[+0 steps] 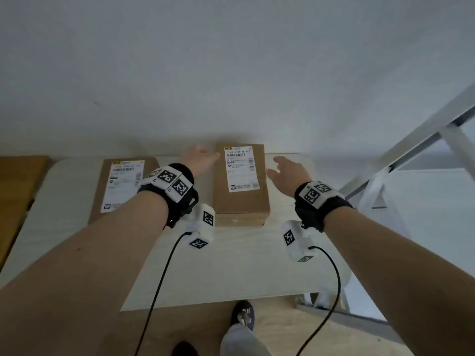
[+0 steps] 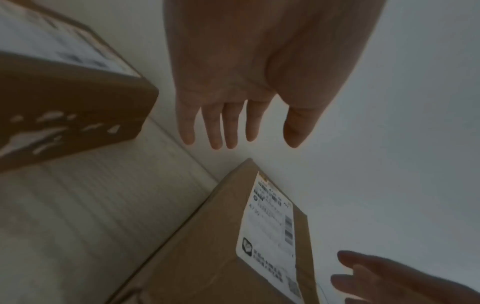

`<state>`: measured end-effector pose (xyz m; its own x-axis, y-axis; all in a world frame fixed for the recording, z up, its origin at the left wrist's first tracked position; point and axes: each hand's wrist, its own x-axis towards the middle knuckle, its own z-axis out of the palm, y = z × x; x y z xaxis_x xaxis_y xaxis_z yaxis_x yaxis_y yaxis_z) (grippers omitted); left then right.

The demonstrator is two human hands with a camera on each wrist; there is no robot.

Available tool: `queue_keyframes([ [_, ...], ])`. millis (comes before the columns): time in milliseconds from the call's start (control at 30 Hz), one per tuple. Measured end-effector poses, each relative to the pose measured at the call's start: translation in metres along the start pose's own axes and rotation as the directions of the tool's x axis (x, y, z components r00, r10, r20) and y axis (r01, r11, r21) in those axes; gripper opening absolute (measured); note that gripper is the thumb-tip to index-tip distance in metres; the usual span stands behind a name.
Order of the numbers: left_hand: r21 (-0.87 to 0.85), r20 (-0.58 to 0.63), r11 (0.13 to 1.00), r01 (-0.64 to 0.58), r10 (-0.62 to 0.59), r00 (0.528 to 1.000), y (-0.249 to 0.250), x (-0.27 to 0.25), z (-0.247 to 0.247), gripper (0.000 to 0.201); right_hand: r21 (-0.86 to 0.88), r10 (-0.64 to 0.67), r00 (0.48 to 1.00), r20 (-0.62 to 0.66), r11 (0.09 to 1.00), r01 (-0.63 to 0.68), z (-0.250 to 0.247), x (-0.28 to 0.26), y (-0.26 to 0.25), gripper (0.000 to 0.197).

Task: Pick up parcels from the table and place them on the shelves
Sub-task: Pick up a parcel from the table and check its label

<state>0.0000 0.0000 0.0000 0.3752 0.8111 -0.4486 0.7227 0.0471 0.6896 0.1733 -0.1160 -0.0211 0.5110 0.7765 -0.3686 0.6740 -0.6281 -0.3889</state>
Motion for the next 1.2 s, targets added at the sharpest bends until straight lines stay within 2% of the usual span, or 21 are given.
queue_keyframes([
  [100,-0.077,0.043,0.993,0.086,-0.083,0.996,-0.001,0.011,0.012,0.052,0.009,0.008,0.995,0.100,1.000,-0.009,0.004,0.015,0.009,0.061],
  [233,-0.154,0.136,0.966,0.209,-0.188,0.973,-0.005,0.023,0.029,0.058,0.029,0.010,0.974,0.228,0.999,-0.017,0.011,0.026,0.014,0.062],
  [367,-0.212,0.218,0.936,0.283,-0.237,0.947,-0.003,0.032,0.038,0.031,0.033,-0.012,0.950,0.312,0.999,0.002,0.019,0.035,0.020,0.061],
  [467,-0.225,0.217,0.927,0.300,-0.253,0.943,-0.002,0.034,0.040,0.030,0.084,-0.022,0.945,0.326,0.996,-0.006,0.022,0.040,0.020,0.061],
  [600,-0.228,0.212,0.922,0.314,-0.268,0.940,0.000,0.035,0.040,0.036,0.171,-0.018,0.946,0.324,0.985,-0.039,0.023,0.045,0.019,0.055],
  [700,-0.238,0.181,0.933,0.271,-0.231,0.956,0.005,0.032,0.042,0.040,0.258,-0.001,0.952,0.305,0.963,-0.082,0.024,0.047,0.017,0.054],
  [833,-0.307,0.110,0.931,0.199,-0.173,0.979,0.014,0.023,0.040,0.035,0.397,0.015,0.975,0.224,0.912,-0.105,0.019,0.045,0.011,0.055],
  [967,-0.400,0.042,0.906,0.137,-0.131,0.990,0.021,0.012,0.025,0.042,0.527,0.011,0.993,0.117,0.847,-0.072,0.006,0.034,0.005,0.055],
  [1067,-0.472,-0.008,0.874,0.112,-0.131,0.991,0.025,-0.001,0.008,0.050,0.632,0.022,0.998,0.054,0.773,-0.051,-0.008,0.023,-0.003,0.055],
  [1200,-0.520,-0.053,0.853,0.048,-0.089,0.995,0.031,-0.023,-0.015,0.043,0.796,0.023,1.000,0.012,0.605,-0.023,-0.032,0.001,-0.019,0.051],
])
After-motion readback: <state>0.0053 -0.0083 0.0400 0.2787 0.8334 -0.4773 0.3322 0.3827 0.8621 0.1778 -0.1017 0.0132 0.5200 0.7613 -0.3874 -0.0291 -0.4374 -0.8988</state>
